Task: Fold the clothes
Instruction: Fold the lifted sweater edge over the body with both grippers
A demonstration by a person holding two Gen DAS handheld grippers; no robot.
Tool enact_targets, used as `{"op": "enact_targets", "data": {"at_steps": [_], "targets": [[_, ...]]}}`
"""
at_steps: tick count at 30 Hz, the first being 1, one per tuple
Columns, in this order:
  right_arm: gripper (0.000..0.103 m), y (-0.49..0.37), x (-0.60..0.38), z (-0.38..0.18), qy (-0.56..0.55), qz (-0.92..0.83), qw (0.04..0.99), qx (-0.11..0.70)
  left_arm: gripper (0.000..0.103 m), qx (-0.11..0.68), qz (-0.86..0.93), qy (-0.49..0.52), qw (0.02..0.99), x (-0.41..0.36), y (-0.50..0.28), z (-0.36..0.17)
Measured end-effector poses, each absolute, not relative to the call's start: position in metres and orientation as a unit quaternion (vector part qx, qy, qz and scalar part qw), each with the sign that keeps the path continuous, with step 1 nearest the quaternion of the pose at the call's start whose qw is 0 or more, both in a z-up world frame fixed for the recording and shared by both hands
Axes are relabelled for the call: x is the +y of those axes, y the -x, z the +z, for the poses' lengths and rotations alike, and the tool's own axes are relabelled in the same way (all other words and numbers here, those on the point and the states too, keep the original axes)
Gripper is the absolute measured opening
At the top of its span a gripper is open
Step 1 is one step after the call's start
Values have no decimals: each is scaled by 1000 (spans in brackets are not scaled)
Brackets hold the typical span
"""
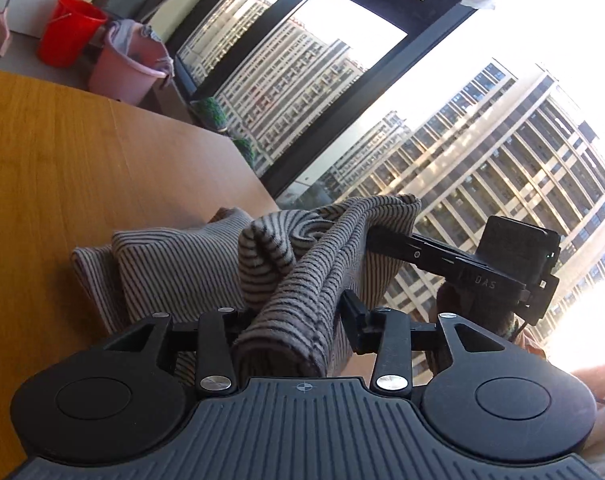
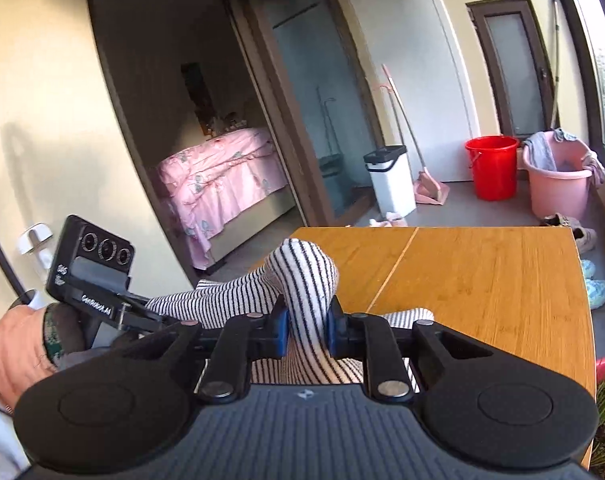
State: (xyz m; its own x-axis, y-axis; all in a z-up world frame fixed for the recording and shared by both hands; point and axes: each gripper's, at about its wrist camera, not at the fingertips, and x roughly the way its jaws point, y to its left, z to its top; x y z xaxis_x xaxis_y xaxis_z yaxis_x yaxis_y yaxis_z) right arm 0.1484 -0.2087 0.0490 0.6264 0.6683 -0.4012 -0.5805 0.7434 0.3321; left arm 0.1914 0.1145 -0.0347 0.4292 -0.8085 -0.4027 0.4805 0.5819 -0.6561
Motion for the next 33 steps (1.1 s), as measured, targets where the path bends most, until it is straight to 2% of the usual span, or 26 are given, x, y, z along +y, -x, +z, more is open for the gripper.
{"op": "enact_targets", "data": {"at_steps": [2, 8, 12, 13, 14, 15, 18, 19, 25, 28, 31, 33], "targets": [[17, -176, -202, 35, -90, 323, 903, 268, 57, 358, -356, 218, 835, 118, -208, -43], [21, -232, -191, -6, -108, 258, 911, 302, 63, 348, -288, 174, 875, 114, -221, -43], [26, -244, -191, -21, -121, 238, 912, 312, 59, 339, -248, 142, 896, 110, -226, -41], [27, -246, -191, -22, -122, 235, 913, 312, 54, 336, -238, 134, 901, 109, -227, -40], [31, -246, -190, -23, -121, 231, 914, 311, 48, 334, -228, 126, 906, 108, -228, -39], [33, -246, -189, -23, -118, 229, 916, 307, 48, 331, -218, 117, 911, 107, -229, -39], [50, -239, -184, -17, -101, 227, 926, 285, 49, 323, -187, 93, 923, 104, -233, -37], [50, -237, -182, -15, -95, 227, 928, 279, 49, 321, -177, 85, 927, 103, -234, -36], [52, -246, -171, -21, -78, 208, 930, 293, 57, 317, -155, 69, 933, 98, -235, -33], [59, -247, -168, -23, -67, 196, 934, 293, 62, 314, -148, 71, 935, 99, -232, -33], [66, -247, -169, -24, -60, 185, 935, 297, 72, 309, -141, 77, 937, 104, -228, -29], [69, -247, -170, -25, -60, 180, 935, 301, 72, 287, -160, 93, 940, 108, -216, -15]]}}
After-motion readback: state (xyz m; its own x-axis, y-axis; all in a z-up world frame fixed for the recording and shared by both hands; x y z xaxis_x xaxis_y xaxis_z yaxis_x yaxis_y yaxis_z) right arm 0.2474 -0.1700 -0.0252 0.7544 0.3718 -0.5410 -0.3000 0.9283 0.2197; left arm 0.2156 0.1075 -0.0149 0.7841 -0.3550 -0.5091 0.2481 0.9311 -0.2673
